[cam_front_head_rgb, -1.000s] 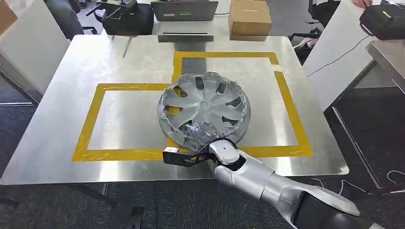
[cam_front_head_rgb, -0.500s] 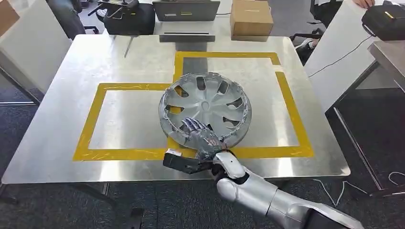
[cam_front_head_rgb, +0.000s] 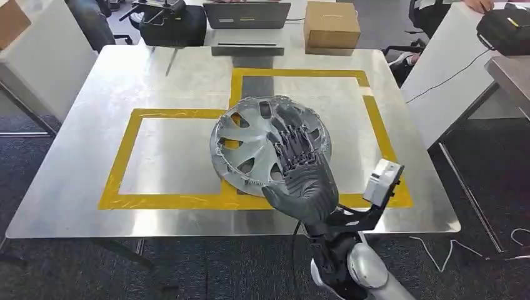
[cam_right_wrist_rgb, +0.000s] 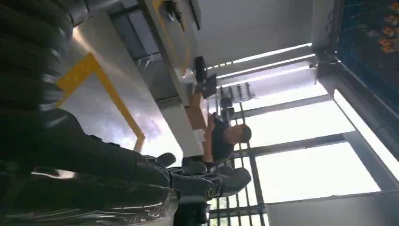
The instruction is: Take the parts from the cabinet and place them on the table.
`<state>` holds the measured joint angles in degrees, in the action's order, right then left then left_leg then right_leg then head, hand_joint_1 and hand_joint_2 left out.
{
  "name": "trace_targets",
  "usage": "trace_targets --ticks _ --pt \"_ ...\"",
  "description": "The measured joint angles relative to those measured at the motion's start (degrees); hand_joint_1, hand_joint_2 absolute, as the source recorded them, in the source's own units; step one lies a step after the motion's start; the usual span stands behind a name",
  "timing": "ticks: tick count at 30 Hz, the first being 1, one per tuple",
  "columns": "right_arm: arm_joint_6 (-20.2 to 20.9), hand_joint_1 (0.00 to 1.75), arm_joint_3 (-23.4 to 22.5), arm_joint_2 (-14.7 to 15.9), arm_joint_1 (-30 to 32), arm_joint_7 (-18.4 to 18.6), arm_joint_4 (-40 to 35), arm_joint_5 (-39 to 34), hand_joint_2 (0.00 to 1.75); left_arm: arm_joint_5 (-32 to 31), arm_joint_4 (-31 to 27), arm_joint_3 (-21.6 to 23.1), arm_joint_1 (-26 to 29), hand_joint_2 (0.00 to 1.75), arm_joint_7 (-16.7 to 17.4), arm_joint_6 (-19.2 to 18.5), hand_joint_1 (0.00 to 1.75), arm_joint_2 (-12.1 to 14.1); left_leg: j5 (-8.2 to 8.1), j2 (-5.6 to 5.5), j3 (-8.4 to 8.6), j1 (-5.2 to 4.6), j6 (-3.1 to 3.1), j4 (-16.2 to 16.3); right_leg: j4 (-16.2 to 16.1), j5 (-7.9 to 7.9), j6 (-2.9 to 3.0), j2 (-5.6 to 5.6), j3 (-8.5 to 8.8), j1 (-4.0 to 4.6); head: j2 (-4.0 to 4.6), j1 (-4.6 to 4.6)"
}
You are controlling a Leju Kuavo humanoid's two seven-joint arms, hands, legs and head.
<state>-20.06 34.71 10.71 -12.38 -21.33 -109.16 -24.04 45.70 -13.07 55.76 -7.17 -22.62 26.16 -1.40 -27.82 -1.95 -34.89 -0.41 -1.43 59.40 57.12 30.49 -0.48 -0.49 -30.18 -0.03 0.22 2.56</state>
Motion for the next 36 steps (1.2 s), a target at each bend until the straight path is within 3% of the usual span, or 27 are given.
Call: trace_targets --ticks 5,9,15,17,18,19,21,22,23,24,26,27,28,29,31,32,33,34,35,36 --pt "3.06 0.00 -3.16 0.50 3.29 -4.13 -8.25 -4.85 1.75 2.69 0.07 -1.03 0.16 0.00 -0.68 0.63 0.00 0.06 -0.06 0.02 0.04 -0.08 -0.08 0.08 -0.11 -0.02 -0.03 0.03 0.10 -0.04 0.00 0.00" --pt "5.31 0.00 -5.92 0.92 7.67 -5.25 -13.65 -8.37 1.75 4.87 0.26 -2.79 0.57 0.00 -1.20 1.99 0.00 0.33 -0.19 0.08 0.07 -0.23 -0.27 0.07 -0.13 0.07 -0.35 0.03 0.33 -0.29 0.00 -0.09" --pt "7.78 0.00 -7.14 1.18 12.40 -5.33 -15.21 -10.41 1.75 5.18 0.50 -4.20 0.97 0.00 0.00 3.34 0.00 1.27 -0.33 0.49 0.22 -0.72 -0.97 0.12 -0.21 -0.04 -1.08 -0.06 0.52 -0.68 0.00 -0.22" --pt "8.26 0.00 -7.12 1.25 13.21 -5.33 -14.94 -11.23 1.75 5.16 0.57 -4.31 0.94 0.00 0.55 3.69 0.00 1.55 -0.02 0.72 0.35 -0.40 -1.34 -0.39 -0.21 0.02 -1.30 -0.24 0.58 -0.61 0.00 -0.31" --pt "8.39 0.00 -7.10 1.33 13.67 -5.33 -14.75 -11.34 1.75 5.14 0.61 -4.31 0.94 0.00 0.66 3.76 0.00 1.68 0.19 0.91 0.67 -0.11 -1.53 -0.79 0.59 1.21 -1.46 -0.10 0.33 -0.55 0.00 -0.20" --pt "8.52 0.00 -7.08 1.62 13.83 -5.33 -14.55 -11.28 1.75 5.07 0.68 -4.33 0.94 0.00 0.90 3.85 0.00 1.79 0.28 1.10 0.74 -0.03 -1.67 -0.90 3.48 3.55 -1.66 0.05 -0.75 -0.54 0.00 0.35" --pt "8.15 0.00 -7.01 1.79 14.30 -5.14 -14.18 -10.40 1.75 4.76 0.74 -4.31 0.96 0.00 1.49 3.93 0.00 1.88 0.28 1.48 0.67 -0.11 -1.67 -0.89 12.38 8.16 -1.93 0.17 -4.48 -0.67 0.00 0.77" --pt "7.65 0.00 -6.99 1.99 14.58 -4.94 -13.87 -9.92 1.75 4.55 0.81 -4.31 0.97 0.00 1.64 4.04 0.00 1.95 0.28 1.67 0.58 -0.16 -1.66 -0.87 15.97 9.43 -1.97 0.18 -6.03 -0.66 0.00 0.81" --pt "6.98 0.00 -6.88 2.14 14.70 -4.68 -13.50 -9.21 1.75 4.33 0.85 -4.31 0.98 0.00 1.88 4.13 0.00 2.03 0.31 1.78 0.56 -0.21 -1.63 -0.86 17.12 9.18 -1.95 0.20 -6.48 -0.68 0.00 0.94" --pt "5.88 0.00 -6.69 2.29 14.80 -4.46 -13.05 -8.24 1.75 4.07 0.87 -4.31 0.97 0.00 2.14 4.20 0.00 2.10 0.35 1.80 0.54 -0.24 -1.56 -0.86 15.81 7.60 -1.79 0.20 -5.75 -0.66 0.00 0.96" --pt "3.44 0.00 -6.42 2.64 15.17 -4.02 -12.20 -6.49 1.75 3.50 0.90 -4.31 0.92 0.00 2.25 4.26 0.00 2.16 0.52 1.67 0.58 -0.34 -1.28 -0.86 6.48 2.13 -1.00 0.16 -0.93 -0.54 0.00 1.05" --pt "2.43 0.00 -6.36 2.69 15.38 -4.02 -11.89 -6.19 1.75 3.21 0.90 -4.31 0.88 0.00 2.23 4.26 0.00 2.16 0.63 1.56 0.59 -0.34 -1.11 -0.86 1.49 0.44 -0.43 -0.04 1.67 -0.42 0.00 1.09" --pt "1.77 0.00 -6.29 2.89 15.48 -4.13 -11.40 -6.14 1.75 3.02 0.87 -4.31 0.86 0.00 2.16 4.26 0.00 2.10 0.87 1.50 0.29 -0.42 -0.73 -0.83 -0.67 1.31 0.05 -0.34 3.09 -0.23 -0.02 1.00" --pt "1.40 0.00 -6.27 3.04 15.71 -4.31 -11.07 -6.14 1.75 2.75 0.87 -4.33 0.82 0.00 2.14 4.31 0.00 2.16 1.17 1.30 0.14 -0.21 -0.32 -0.83 -0.71 0.55 -0.02 -0.23 2.66 0.04 -0.02 0.65" --pt "0.85 0.00 -6.25 3.28 16.19 -4.83 -10.42 -6.71 1.75 2.34 0.87 -4.31 0.90 0.00 2.14 4.33 0.00 2.12 1.77 1.06 0.02 0.13 0.47 -0.93 -0.84 0.37 0.24 -0.09 2.49 0.36 -0.02 1.03" --pt "0.41 0.00 -6.23 3.56 16.38 -5.18 -10.11 -7.02 1.75 2.03 0.87 -4.31 0.92 0.00 2.16 4.35 0.00 2.12 2.03 0.85 0.03 -0.01 0.86 -1.01 -1.44 -0.21 0.77 0.17 2.50 0.26 0.00 1.03" --pt "0.13 0.00 -6.20 3.63 16.40 -5.40 -9.90 -7.19 1.75 1.79 0.90 -4.31 0.92 0.00 2.16 4.35 0.00 2.23 0.98 1.02 -0.27 -0.03 1.08 -0.44 -2.23 -0.98 1.02 1.00 2.53 -0.21 0.00 1.03" --pt "-0.11 0.00 -6.23 3.72 16.58 -5.40 -9.65 -7.19 1.75 1.53 0.87 -4.28 0.88 0.00 2.14 4.33 0.00 2.21 -1.36 1.48 -1.06 -0.09 1.50 1.22 -2.63 -1.40 1.44 0.89 2.31 -0.26 0.00 0.55" --pt "-0.37 0.00 -6.25 3.74 16.58 -5.40 -9.50 -7.17 1.75 1.46 0.87 -4.28 0.86 0.00 2.14 4.31 0.00 2.21 -4.30 1.74 -2.34 0.14 1.81 4.75 -2.62 -1.78 1.61 1.10 1.86 -0.32 0.00 -0.07" --pt "-0.57 0.00 -6.25 3.78 16.65 -5.38 -9.33 -7.12 1.75 1.42 0.87 -4.28 0.86 0.00 2.10 4.26 0.00 2.23 -6.14 1.79 -3.27 0.36 2.06 7.60 -2.59 -1.97 1.60 1.17 1.52 -0.32 0.00 -0.41"
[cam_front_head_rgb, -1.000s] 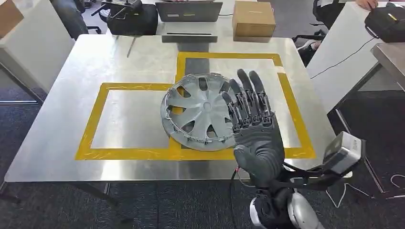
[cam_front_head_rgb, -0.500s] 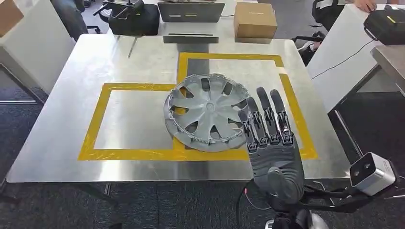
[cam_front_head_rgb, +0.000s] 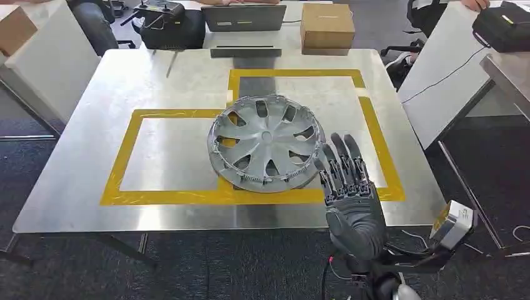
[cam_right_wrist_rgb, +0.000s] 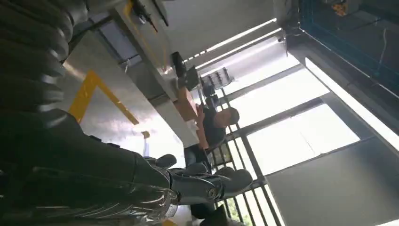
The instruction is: Take the parts from the cabinet and place them on the table.
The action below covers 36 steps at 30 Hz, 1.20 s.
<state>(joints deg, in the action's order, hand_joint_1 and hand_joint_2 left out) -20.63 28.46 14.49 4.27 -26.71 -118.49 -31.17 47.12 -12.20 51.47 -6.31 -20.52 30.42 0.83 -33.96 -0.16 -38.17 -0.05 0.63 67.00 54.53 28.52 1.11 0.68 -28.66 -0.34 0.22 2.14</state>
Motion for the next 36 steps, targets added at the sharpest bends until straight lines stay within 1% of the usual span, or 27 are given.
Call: trace_targets --ticks 2,3,4,5,7,8,9,11,13,14,16,17,18,20,22,23,24,25,27,28,29,30,31,32,33,34,36 --pt "-0.31 0.00 0.07 0.18 0.02 0.40 0.33 0.74 1.75 -0.22 0.00 0.04 0.03 0.00 -0.02 -0.11 0.00 0.00 -2.79 0.03 -1.63 0.35 0.48 5.49 0.19 -0.38 -0.05 0.25 -0.73 0.00 0.00 -0.24" --pt "-0.78 0.00 0.13 0.28 -0.06 0.96 0.55 1.72 1.75 -0.48 0.00 0.09 0.02 0.00 -0.02 -0.39 0.00 -0.07 -3.13 0.07 -1.84 0.59 0.80 7.56 0.45 -0.65 -0.16 0.34 -1.32 -0.02 0.00 -0.37" --pt "-1.33 0.00 0.18 0.37 -0.08 1.38 0.74 2.55 1.75 -0.70 0.00 0.13 0.01 0.00 -0.02 -0.68 0.00 -0.09 -2.04 0.17 -0.67 0.83 1.05 6.85 0.76 -0.81 -0.37 0.43 -1.86 -0.11 0.00 -0.46" --pt "-1.79 0.00 0.20 0.48 -0.10 1.49 0.85 3.06 1.75 -1.16 0.00 0.17 0.00 0.00 0.09 -0.87 0.00 -0.11 -0.32 0.25 1.58 1.07 1.25 3.96 1.15 -0.91 -0.51 0.49 -2.33 -0.20 0.00 -0.57" --pt "-3.06 0.00 0.24 0.63 -0.09 1.64 0.74 3.89 1.75 -2.76 0.00 0.48 -0.12 0.00 0.98 -1.11 0.00 -0.13 3.20 0.57 8.32 1.57 1.63 -6.11 2.25 -0.93 -0.88 0.51 -3.14 -0.46 0.00 -0.77" --pt "-3.65 0.00 0.24 0.70 -0.03 1.68 0.48 4.13 1.75 -3.39 -0.02 0.70 -0.26 0.00 1.57 -0.96 0.00 -0.22 1.38 0.64 9.93 1.39 1.72 -8.76 2.63 -0.95 -1.32 0.52 -3.62 -0.24 0.00 -0.98" --pt "-4.13 0.00 0.24 0.79 -0.11 1.77 0.28 4.06 1.75 -3.69 -0.07 0.74 -0.28 0.00 1.84 -0.52 0.00 -0.17 2.41 0.30 9.53 1.23 0.70 -8.47 2.95 -1.12 -1.73 0.43 -3.83 -0.16 0.00 -1.16" --pt "-4.41 0.00 0.26 0.83 -0.03 1.82 -0.04 3.78 1.75 -3.82 -0.07 1.07 -0.28 0.00 2.23 -0.41 0.00 -0.11 2.42 0.19 8.91 1.03 0.15 -8.31 2.96 -1.77 -2.53 0.31 -4.00 -0.26 0.00 -0.90" --pt "-4.61 0.00 0.35 1.01 0.05 1.84 -0.07 3.58 1.75 -3.87 -0.09 1.14 -0.40 0.00 2.29 -0.39 0.00 -0.04 3.30 0.20 8.35 1.27 -1.22 -8.71 3.23 -1.43 -3.11 0.17 -4.32 -0.56 0.00 -0.90" --pt "-4.61 0.00 0.39 1.16 0.10 1.84 -0.11 3.56 1.75 -3.91 -0.09 1.20 -0.55 0.00 2.32 -0.37 0.00 0.02 3.67 0.18 7.85 1.14 -1.78 -8.71 4.61 0.80 -3.37 -0.08 -4.99 -0.60 0.00 -0.88" --pt "-4.63 0.00 0.46 1.49 0.13 1.86 -0.22 3.58 1.75 -3.93 -0.11 1.60 -0.69 0.00 2.21 -0.35 0.00 0.11 4.70 0.06 6.45 0.83 -2.51 -8.65 13.12 7.60 -3.61 -0.20 -7.47 -0.60 0.00 0.15" --pt "-4.70 0.00 0.52 1.60 0.15 1.86 -0.20 3.58 1.75 -3.93 -0.11 1.64 -0.68 0.00 2.16 -0.31 0.00 0.15 5.19 0.03 5.81 0.58 -2.70 -8.62 17.13 9.76 -3.62 -0.24 -8.46 -0.59 0.00 0.52" --pt "-4.76 0.00 0.55 1.68 0.19 1.77 -0.20 3.56 1.75 -3.93 -0.11 1.73 -0.68 0.00 2.18 -0.31 0.00 0.20 5.66 -0.01 5.19 0.37 -2.81 -8.59 19.74 10.53 -3.54 -0.26 -8.82 -0.58 0.00 0.78" --pt "-4.79 0.00 0.59 1.79 0.17 1.18 -0.20 3.50 1.75 -3.93 -0.11 2.03 -0.72 0.00 2.23 -0.26 0.00 0.35 6.61 -0.13 4.00 -0.23 -2.91 -8.56 17.92 8.07 -2.84 -0.32 -6.53 -0.42 0.00 1.20" --pt "-4.81 0.00 0.57 1.92 0.03 1.01 -0.30 3.50 1.75 -3.93 -0.11 2.05 -0.85 0.00 2.38 -0.26 0.00 0.37 7.50 -0.39 3.18 -0.78 -2.93 -8.58 8.21 3.99 -1.20 -0.47 -0.33 0.28 0.00 1.46" --pt "-5.01 0.00 0.52 2.08 -0.09 1.01 -0.59 3.63 1.75 -4.04 -0.15 2.08 -0.97 0.00 2.56 -0.26 0.00 0.24 7.89 -0.43 2.97 -0.67 -2.92 -8.58 3.20 3.80 -0.07 -0.63 2.80 0.99 0.00 1.35" --pt "-5.20 0.00 0.48 2.21 -0.15 1.01 -0.90 3.85 1.75 -4.17 -0.17 2.12 -1.06 0.00 2.71 -0.31 0.00 0.15 8.30 -0.55 2.67 -1.07 -2.59 -8.51 0.53 4.30 0.29 -0.44 4.10 0.95 0.00 1.18" --pt "-5.48 0.00 0.39 2.36 -0.05 1.07 -1.14 4.18 0.00 -4.31 -0.17 2.29 -1.06 0.00 2.99 -0.35 0.00 -0.13 8.88 -0.54 2.50 -0.73 -2.23 -8.61 0.49 3.97 -0.14 -0.63 3.85 1.21 -0.02 1.03" --pt "-6.40 0.00 0.24 2.67 0.59 1.64 -1.29 4.70 0.00 -4.31 -0.15 2.51 -0.84 0.00 3.32 -0.44 0.00 -0.33 9.76 -0.61 2.44 -0.39 -1.60 -8.99 0.21 3.14 0.31 -0.59 3.53 1.55 0.00 1.53" --pt "-6.82 0.00 0.11 2.69 1.03 1.81 -1.31 4.76 0.00 -4.31 -0.13 2.54 -0.68 0.00 3.26 -0.44 0.00 -0.39 9.95 -0.79 2.17 -0.74 -1.34 -9.09 -1.23 1.76 0.45 -0.23 3.26 0.84 0.00 1.70" --pt "-7.24 0.00 0.09 2.69 1.29 2.04 -1.24 4.61 0.00 -4.26 -0.13 2.60 -0.57 0.00 3.21 -0.44 0.00 -0.42 7.81 -0.44 1.37 -0.70 -0.94 -8.30 -1.54 0.89 0.28 0.00 3.07 0.76 0.00 1.46" --pt "-7.37 0.00 0.07 2.69 1.98 2.03 -1.18 4.35 0.00 -4.20 -0.13 2.78 -0.53 0.00 3.21 -0.44 0.00 -0.57 4.30 -0.20 0.53 -0.50 -0.64 -5.92 -1.72 0.25 0.75 0.01 2.28 0.71 0.00 0.77" --pt "-7.43 0.00 0.07 2.69 2.62 2.03 -1.05 4.07 0.00 -4.11 -0.13 2.97 -0.46 0.00 3.19 -0.46 0.00 -0.66 0.90 0.01 -0.32 -0.20 -0.26 -2.28 -1.68 -0.35 0.64 0.09 1.43 0.67 0.00 0.39" --pt "-7.52 0.00 0.09 2.71 3.26 2.01 -0.83 3.65 0.00 -4.09 -0.13 3.01 -0.41 0.00 3.19 -0.48 0.00 -0.66 -1.61 0.04 -1.18 0.14 0.14 1.74 -1.49 -0.86 0.56 0.15 0.66 0.65 0.00 0.09" --pt "-7.54 0.00 0.11 2.71 3.84 1.97 -0.61 3.11 0.00 -4.09 -0.11 3.02 -0.35 0.00 3.32 -0.55 0.00 -0.66 -2.77 0.04 -1.81 0.44 0.55 5.68 -1.13 -1.39 0.39 0.21 -0.33 0.56 0.00 0.00" --pt "-7.61 0.00 0.11 2.71 4.33 1.93 -0.42 2.75 0.00 -4.06 -0.11 3.04 -0.30 0.00 3.58 -0.61 0.00 -0.66 -2.00 0.09 -1.51 0.68 0.91 7.28 -0.75 -1.77 0.16 0.26 -1.25 0.44 0.00 -0.11" --pt "-7.80 0.00 0.13 2.73 5.24 1.73 0.00 2.34 0.00 -4.07 -0.11 3.21 -0.26 0.00 3.91 -0.61 0.00 -0.66 2.41 0.24 2.41 1.27 1.63 3.68 0.53 -2.31 -0.50 0.34 -3.30 -0.03 0.00 -0.20"
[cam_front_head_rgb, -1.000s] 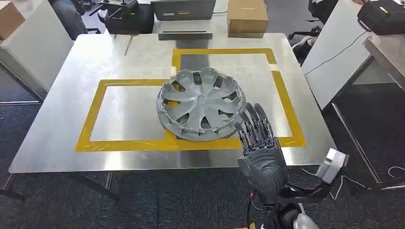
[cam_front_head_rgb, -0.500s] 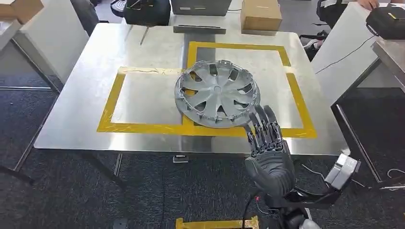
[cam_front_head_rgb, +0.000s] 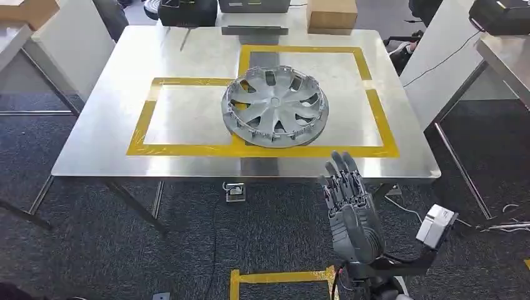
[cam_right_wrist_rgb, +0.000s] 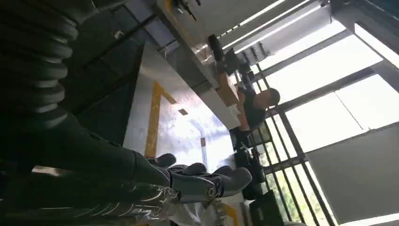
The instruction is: Take the parts from the cabinet and place them on the table.
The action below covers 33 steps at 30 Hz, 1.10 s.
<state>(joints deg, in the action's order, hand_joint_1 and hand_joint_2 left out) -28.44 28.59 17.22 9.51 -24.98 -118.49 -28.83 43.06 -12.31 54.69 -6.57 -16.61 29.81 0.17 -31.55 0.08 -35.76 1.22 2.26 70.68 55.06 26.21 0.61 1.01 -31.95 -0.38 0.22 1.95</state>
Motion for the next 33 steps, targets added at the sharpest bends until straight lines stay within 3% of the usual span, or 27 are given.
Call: trace_targets --ticks 1,2,3,4,6,7,8,9,11,12,13,15,16,17,18,19,20,22,23,24,26,27,28,30,31,32,33 --pt "-0.07 0.00 0.00 0.00 0.26 -0.24 0.22 -0.04 0.00 0.02 0.00 0.15 -0.03 0.00 0.20 0.00 0.00 0.00 1.47 0.07 3.21 0.31 0.38 -4.26 0.85 -0.13 -0.26 -0.01 -0.97 -0.21 0.00 -0.02" --pt "-0.09 0.00 0.00 0.02 0.44 -0.33 0.39 -0.07 0.00 0.02 0.00 0.24 -0.11 0.00 0.42 0.00 0.00 0.00 0.71 0.05 6.47 0.70 0.74 -9.09 1.87 -0.22 -0.59 -0.03 -1.69 -0.27 0.00 -0.15" --pt "-0.31 0.00 0.00 0.09 0.67 -0.35 0.48 -0.04 0.00 0.02 -0.02 0.26 -0.17 0.00 0.63 -0.02 0.00 -0.11 -1.35 -0.15 8.54 0.17 0.58 -12.38 2.68 -0.31 -1.05 -0.23 -2.62 -0.14 0.00 -0.57" --pt "-0.61 0.00 0.04 0.35 0.95 -0.35 0.52 -0.07 0.00 0.00 0.00 0.28 -0.12 0.00 0.92 -0.07 0.00 -0.07 -1.33 -0.17 8.03 0.17 -0.62 -12.12 2.92 -0.59 -1.42 -0.26 -2.62 -0.11 -0.02 -0.46" --pt "-1.01 0.00 0.11 0.46 1.43 -0.35 0.65 -0.09 0.00 0.00 0.00 0.28 -0.07 0.00 1.44 -0.15 0.00 -0.07 -1.01 -0.27 7.46 -0.17 -1.54 -11.96 2.77 -1.40 -2.18 -0.29 -2.63 -0.31 0.00 -0.03" --pt "-1.16 0.00 0.11 0.63 1.69 -0.35 0.68 -0.11 0.00 0.02 0.02 0.28 -0.01 0.00 1.55 -0.17 0.00 -0.11 -0.40 -0.21 6.95 -0.03 -2.39 -12.28 2.78 -1.71 -2.51 -0.32 -2.72 -0.44 0.00 0.09" --pt "-1.27 0.00 0.13 0.83 1.92 -0.35 0.66 -0.07 0.00 0.00 0.02 0.28 -0.13 0.00 1.57 -0.17 0.00 -0.15 0.14 -0.13 6.57 0.02 -3.17 -12.28 3.42 0.09 -2.84 -0.50 -3.18 -0.64 0.00 -0.02" --pt "-1.33 0.00 0.15 0.94 2.11 -0.35 0.68 -0.09 0.00 0.00 0.00 0.28 -0.18 0.00 1.57 -0.17 0.00 -0.18 0.79 -0.19 5.82 -0.09 -3.65 -12.29 5.64 3.57 -3.07 -0.49 -3.72 -0.67 0.00 0.46" --pt "-1.79 0.00 0.20 1.25 2.30 -0.35 0.72 -0.11 0.00 0.00 0.00 0.33 -0.16 0.00 1.62 -0.24 0.00 -0.33 2.08 -0.30 4.30 -0.39 -4.19 -12.18 13.49 10.43 -3.33 -0.54 -5.10 -0.68 0.00 1.09" --pt "-2.20 0.00 0.28 1.40 2.35 -0.35 0.83 -0.24 0.00 0.06 0.00 0.33 -0.13 0.00 1.66 -0.24 0.00 -0.37 2.81 -0.32 3.36 -0.62 -4.33 -12.14 17.34 12.28 -3.31 -0.60 -5.55 -0.67 0.00 1.38" --pt "-2.66 0.00 0.33 1.44 2.40 -0.35 0.94 -0.54 0.00 0.30 0.00 0.33 -0.07 0.00 1.70 -0.26 0.00 -0.37 3.46 -0.32 2.48 -0.81 -4.42 -12.12 19.40 12.21 -3.18 -0.63 -5.39 -0.66 0.00 1.73" --pt "-3.39 0.00 0.50 1.71 2.41 -0.35 1.03 -0.96 0.00 0.70 0.00 0.33 -0.02 0.00 1.70 -0.33 0.00 -0.39 4.88 -0.31 0.63 -1.35 -4.41 -12.09 16.78 8.10 -2.32 -0.67 -2.10 -0.45 0.00 2.10" --pt "-3.67 0.00 0.57 1.88 2.41 -0.35 1.03 -1.14 0.00 0.83 0.00 0.33 -0.04 0.00 1.70 -0.35 0.00 -0.46 5.47 -0.32 -0.06 -1.66 -4.40 -12.11 12.68 6.21 -1.63 -0.73 0.82 -0.14 0.00 2.18" --pt "-3.93 0.00 0.63 1.97 2.39 -0.37 1.00 -1.22 0.00 0.83 0.00 0.33 -0.05 0.00 1.70 -0.35 0.00 -0.57 6.02 -0.32 -0.47 -1.75 -4.41 -12.12 7.55 5.53 -0.66 -0.76 4.35 0.31 0.00 2.25" --pt "-4.22 0.00 0.72 2.21 2.31 -0.53 0.89 -1.29 0.00 0.83 -0.04 0.33 -0.05 0.00 1.70 -0.37 0.00 -0.88 6.46 -0.31 -0.70 -1.76 -4.20 -12.07 2.23 6.70 0.38 -0.73 8.09 1.11 0.00 2.14" --pt "-4.48 0.00 0.92 2.43 2.25 -0.70 0.90 -1.31 0.00 0.83 0.00 0.33 -0.06 0.00 1.70 -0.48 0.00 -0.96 7.06 -0.18 -0.91 -1.85 -3.93 -12.07 -1.21 7.38 0.60 -0.69 9.61 1.07 0.00 1.95" --pt "-4.63 0.00 0.98 2.65 2.17 -0.72 0.96 -1.42 0.00 0.79 0.00 0.33 -0.10 0.00 1.68 -0.50 0.00 -1.09 7.78 -0.11 -1.26 -1.61 -3.61 -12.19 -1.24 7.22 0.32 -0.85 9.21 1.42 0.00 1.81" --pt "-4.87 0.00 1.25 2.86 2.38 -0.76 0.96 -1.75 0.00 0.74 0.00 0.39 0.11 0.00 1.81 -0.61 0.00 -1.07 9.22 0.00 -1.38 -1.41 -2.81 -13.01 -1.71 5.74 0.73 -0.88 8.56 1.64 0.00 2.32" --pt "-5.00 0.00 1.51 2.86 2.30 -0.94 1.00 -1.68 0.00 0.76 0.02 0.46 0.10 0.00 1.88 -0.63 0.00 -1.03 8.14 -0.01 -1.80 -1.32 -2.62 -12.47 -2.57 4.57 0.81 -0.47 8.20 1.07 0.00 2.34" --pt "-5.16 0.00 1.64 2.86 2.33 -1.07 1.07 -1.53 0.00 0.77 0.04 0.48 0.11 0.00 2.01 -0.68 0.00 -1.01 5.30 -0.13 -2.54 -1.32 -2.39 -11.21 -2.56 3.94 1.17 -0.44 7.36 1.07 0.00 2.01" --pt "-5.62 0.00 2.12 2.86 2.64 -1.60 1.11 -1.16 0.00 0.81 0.07 0.50 0.11 0.00 2.25 -0.79 0.00 -0.90 -2.21 -0.15 -4.26 -1.02 -1.84 -3.62 -2.19 2.65 1.26 -0.33 5.38 1.02 0.00 0.85" --pt "-5.77 0.00 2.49 2.86 2.71 -1.70 1.11 -1.09 0.00 0.81 0.09 0.50 0.11 0.00 2.25 -0.85 0.00 -0.83 -4.30 -0.16 -4.91 -0.87 -1.51 0.62 -1.95 2.00 1.21 -0.25 4.36 1.02 0.00 0.48" --pt "-5.79 0.00 2.75 2.86 2.71 -1.73 1.16 -1.07 0.00 0.81 0.11 0.50 0.11 0.00 2.25 -0.92 0.00 -0.79 -4.36 -0.14 -5.08 -0.74 -1.29 3.55 -1.59 1.42 1.12 -0.16 3.41 1.00 0.00 0.33" --pt "-5.92 0.00 3.06 2.84 2.79 -1.77 1.29 -1.07 0.00 0.81 0.11 0.52 0.10 0.00 2.27 -0.94 0.00 -0.66 -0.11 -0.10 -2.62 -0.54 -0.90 3.49 -0.38 0.46 0.67 -0.14 1.05 0.78 0.00 0.11" --pt "-5.99 0.00 3.21 2.84 2.84 -1.77 1.29 -1.05 0.00 0.81 0.11 0.52 0.09 0.00 2.32 -0.94 0.00 -0.63 2.09 -0.07 0.53 -0.44 -0.73 0.04 0.52 0.16 0.33 -0.13 -0.28 0.56 0.00 0.11" --pt "-5.99 0.00 3.32 2.84 2.84 -1.77 1.29 -1.07 0.00 0.81 0.13 0.52 0.04 0.00 2.32 -0.94 0.00 -0.57 2.44 -0.05 4.45 -0.25 -0.54 -4.94 1.50 -0.02 0.06 -0.17 -1.29 0.47 0.00 0.02" --pt "-5.99 0.00 3.37 2.86 2.91 -1.79 1.25 -1.05 0.00 0.81 0.13 0.55 -0.11 0.00 2.32 -0.98 0.00 -0.55 -0.73 -0.11 7.29 -0.23 -0.31 -9.78 2.36 -0.12 -0.18 -0.19 -2.08 0.60 0.00 -0.28"
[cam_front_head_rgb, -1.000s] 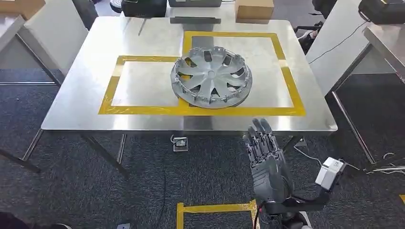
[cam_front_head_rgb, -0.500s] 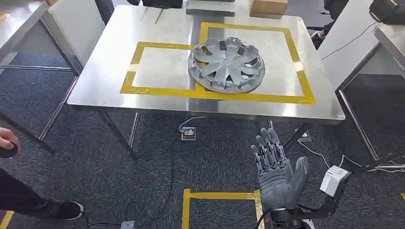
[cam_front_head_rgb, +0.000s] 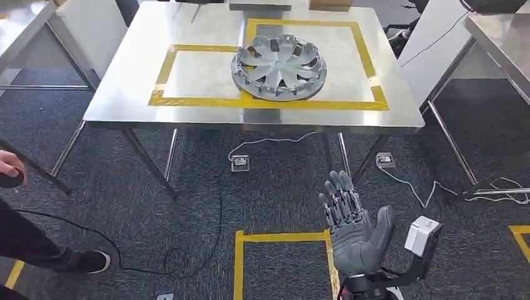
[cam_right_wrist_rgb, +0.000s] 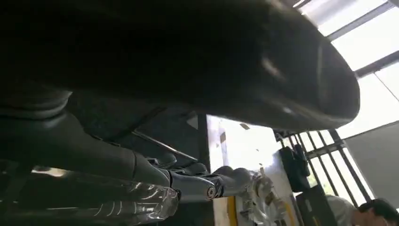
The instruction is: Take the parts from the cabinet and place them on the table.
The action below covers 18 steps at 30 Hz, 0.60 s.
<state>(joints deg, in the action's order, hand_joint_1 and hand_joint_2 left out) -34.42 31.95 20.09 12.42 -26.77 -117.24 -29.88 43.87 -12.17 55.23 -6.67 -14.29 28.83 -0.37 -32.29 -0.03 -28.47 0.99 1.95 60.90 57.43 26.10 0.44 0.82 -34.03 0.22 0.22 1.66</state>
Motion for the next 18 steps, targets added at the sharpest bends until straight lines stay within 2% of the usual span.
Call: trace_targets --ticks 1,2,4,5,6,7,8,9,10,11,12,13,14,15,16,17,18 --pt "-0.09 0.00 0.02 0.00 -0.06 -0.04 -0.02 0.06 0.00 0.00 0.00 0.00 -0.03 0.00 -0.02 -0.02 0.00 0.07 -0.94 -0.19 1.80 -0.17 -0.79 -2.61 0.77 -0.09 -0.26 -0.09 -0.43 0.08 0.00 0.02" --pt "-0.11 0.00 0.07 0.04 -0.05 -0.13 -0.02 0.13 0.00 0.00 0.02 0.00 -0.03 0.00 -0.02 -0.02 0.00 0.09 -1.20 -0.21 1.22 -0.29 -1.29 -2.60 0.93 -0.45 -0.66 -0.07 -0.52 0.10 0.00 0.23" --pt "-0.15 0.00 0.46 0.13 0.06 -0.26 0.00 0.13 0.00 0.00 0.04 0.04 0.06 0.00 0.00 -0.05 0.00 0.07 -0.50 -0.16 0.91 -0.55 -2.36 -2.54 0.55 -1.42 -1.34 -0.17 -0.63 -0.11 0.00 0.35" --pt "-0.17 0.00 0.57 0.24 0.27 -0.33 0.00 0.13 0.00 0.00 0.07 0.04 0.04 0.00 0.00 -0.05 0.00 0.04 0.33 0.02 0.20 -0.19 -2.98 -2.82 0.88 -1.19 -1.67 -0.31 -0.97 -0.27 0.00 0.09" --pt "-0.17 0.00 0.70 0.26 0.45 -0.35 0.00 0.13 0.00 0.00 0.09 0.04 -0.04 0.00 0.00 -0.05 0.00 0.09 1.02 -0.04 -0.56 -0.21 -3.43 -2.80 2.08 1.68 -2.20 -0.45 -1.50 -0.30 0.00 0.26" --pt "-0.19 0.00 0.77 0.37 0.49 -0.37 0.00 0.13 0.00 0.00 0.11 0.04 -0.04 0.00 0.02 -0.05 0.00 0.09 1.63 -0.02 -1.31 -0.21 -3.74 -2.79 4.67 5.14 -2.49 -0.47 -2.08 -0.39 0.00 0.63" --pt "-0.20 0.00 0.79 0.39 0.48 -0.37 0.02 0.13 0.00 0.00 0.11 0.07 -0.03 0.00 0.00 -0.07 0.00 0.07 2.34 -0.05 -2.24 -0.26 -3.86 -2.76 8.78 8.85 -2.74 -0.45 -2.75 -0.47 0.00 0.94" --pt "-0.24 0.00 0.83 0.39 0.52 -0.48 0.02 0.13 0.00 0.00 0.11 0.09 -0.01 0.00 0.02 -0.09 0.00 0.07 3.06 -0.06 -2.99 -0.36 -3.89 -2.72 12.72 11.46 -2.88 -0.48 -3.21 -0.56 0.00 1.14" --pt "-0.41 0.00 0.87 0.42 0.58 -0.72 0.04 0.11 0.00 0.00 0.11 0.09 0.00 0.00 0.02 -0.11 0.00 0.07 3.84 -0.08 -4.02 -0.48 -3.94 -2.66 15.98 12.51 -2.90 -0.48 -3.28 -0.63 0.00 1.35" --pt "-0.59 0.00 0.92 0.42 0.66 -0.92 0.09 0.09 0.00 -0.02 0.13 0.09 0.04 0.00 0.07 -0.11 0.00 0.09 4.55 -0.07 -4.97 -0.58 -3.90 -2.61 17.27 11.55 -2.79 -0.49 -2.76 -0.65 0.00 1.57" --pt "-0.63 0.00 1.01 0.42 0.71 -1.07 0.20 0.02 0.00 -0.13 0.18 0.11 0.06 0.00 0.09 -0.11 0.00 0.09 5.30 -0.05 -6.01 -0.70 -3.79 -2.59 16.30 9.19 -2.53 -0.53 -1.23 -0.62 0.00 1.86" --pt "-0.77 0.00 1.07 0.42 0.75 -1.22 0.26 -0.09 0.00 -0.20 0.17 0.11 0.07 0.00 0.09 -0.11 0.00 0.04 5.93 -0.03 -6.79 -0.86 -3.72 -2.59 13.37 6.99 -2.17 -0.55 1.08 -0.57 0.00 2.01" --pt "-0.83 0.00 1.14 0.44 0.76 -1.53 0.26 -0.20 0.00 -0.24 0.17 0.11 0.05 0.00 0.07 -0.09 0.00 0.00 6.61 -0.04 -7.49 -1.01 -3.65 -2.61 8.05 5.42 -1.56 -0.60 4.75 -0.49 0.00 2.25" --pt "-0.85 0.00 1.20 0.48 0.66 -1.68 0.22 -0.37 0.00 -0.24 0.17 0.11 0.03 0.00 0.02 -0.04 0.00 -0.18 7.11 -0.02 -7.68 -0.91 -3.58 -2.61 2.56 5.64 -0.83 -0.72 8.55 -0.15 -0.02 2.29" --pt "-0.92 0.00 1.27 0.66 0.54 -1.75 0.13 -0.77 0.00 -0.24 0.17 0.11 0.04 0.00 -0.11 0.11 0.00 -0.35 7.54 -0.06 -7.89 -1.26 -3.25 -2.48 -2.80 6.92 -0.12 -0.69 11.73 0.33 0.00 2.32" --pt "-0.83 0.00 1.31 0.89 0.30 -1.75 0.11 -1.42 0.00 -0.24 0.17 0.11 0.04 0.00 -0.22 0.33 0.00 -0.57 8.24 0.12 -8.10 -1.03 -2.84 -2.62 -4.34 7.43 -0.22 -0.74 12.42 0.33 0.00 2.18" --pt "-0.63 0.00 1.31 1.03 0.12 -1.75 0.17 -2.19 0.00 -0.20 0.17 0.11 0.00 0.00 -0.31 0.44 0.00 -0.59 8.88 0.19 -8.32 -0.80 -2.56 -2.84 -4.30 7.15 -0.05 -0.78 12.00 0.56 0.00 2.14"
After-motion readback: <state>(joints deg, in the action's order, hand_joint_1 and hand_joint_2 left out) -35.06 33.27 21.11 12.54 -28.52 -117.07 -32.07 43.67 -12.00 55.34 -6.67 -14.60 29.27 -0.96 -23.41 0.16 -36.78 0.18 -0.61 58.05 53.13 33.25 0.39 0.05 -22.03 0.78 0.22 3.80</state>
